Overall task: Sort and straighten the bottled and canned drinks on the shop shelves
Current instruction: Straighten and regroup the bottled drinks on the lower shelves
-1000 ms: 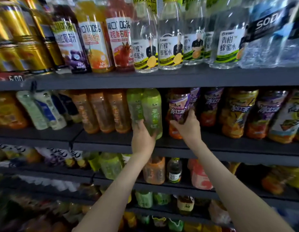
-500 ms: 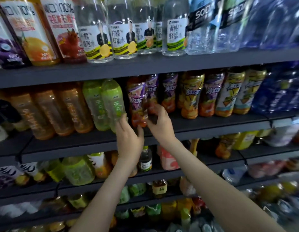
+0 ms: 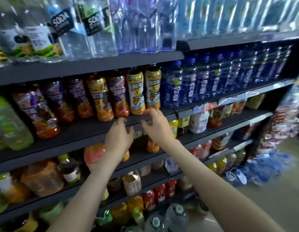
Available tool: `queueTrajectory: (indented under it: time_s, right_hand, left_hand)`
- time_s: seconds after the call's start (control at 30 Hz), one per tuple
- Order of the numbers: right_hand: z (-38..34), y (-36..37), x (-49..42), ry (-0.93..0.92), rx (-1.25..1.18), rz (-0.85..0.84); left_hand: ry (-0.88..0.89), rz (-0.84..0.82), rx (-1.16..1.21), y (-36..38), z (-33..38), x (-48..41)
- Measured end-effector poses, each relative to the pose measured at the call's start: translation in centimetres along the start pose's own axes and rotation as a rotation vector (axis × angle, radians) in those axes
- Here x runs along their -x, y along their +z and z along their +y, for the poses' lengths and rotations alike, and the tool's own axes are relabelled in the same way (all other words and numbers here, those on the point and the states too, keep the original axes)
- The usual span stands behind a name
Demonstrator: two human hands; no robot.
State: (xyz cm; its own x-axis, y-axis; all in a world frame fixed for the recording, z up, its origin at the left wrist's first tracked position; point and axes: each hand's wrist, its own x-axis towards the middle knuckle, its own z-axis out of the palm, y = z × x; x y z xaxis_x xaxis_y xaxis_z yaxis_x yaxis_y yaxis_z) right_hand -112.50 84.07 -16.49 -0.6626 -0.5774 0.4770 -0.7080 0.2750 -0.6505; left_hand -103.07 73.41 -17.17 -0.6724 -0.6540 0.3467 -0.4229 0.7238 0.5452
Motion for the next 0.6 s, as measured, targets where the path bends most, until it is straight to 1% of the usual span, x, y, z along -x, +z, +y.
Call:
queueTrajectory:
  time_s: [0.1,0.17,0.37,0.5,0.6]
  right_hand:
    - [3.8,-4.8,0.2,0.022,-0.009,0.017]
    - [6.6,-7.5,0.6,0.031,-0.003,0.021]
    - [15.1,-14.6,1.5,0.154,0.001,0.035]
    - [21.8,-18.9,0.9,0.222,0.033,0.063]
    - [27.4,-21.3,0.6,0.286,0.081,0.068]
  left_hand:
    - [0.027,-0.007,-0.007,3.4,5.3,0.3]
    - [0.045,-0.04,-0.002,6.0,8.4,0.5]
    - [0.079,-0.268,-0.024,14.8,17.7,1.0]
    - [0.148,-0.337,0.014,21.2,22.8,-0.4]
    - [0.146,-0.385,0.016,26.4,25.5,-1.8]
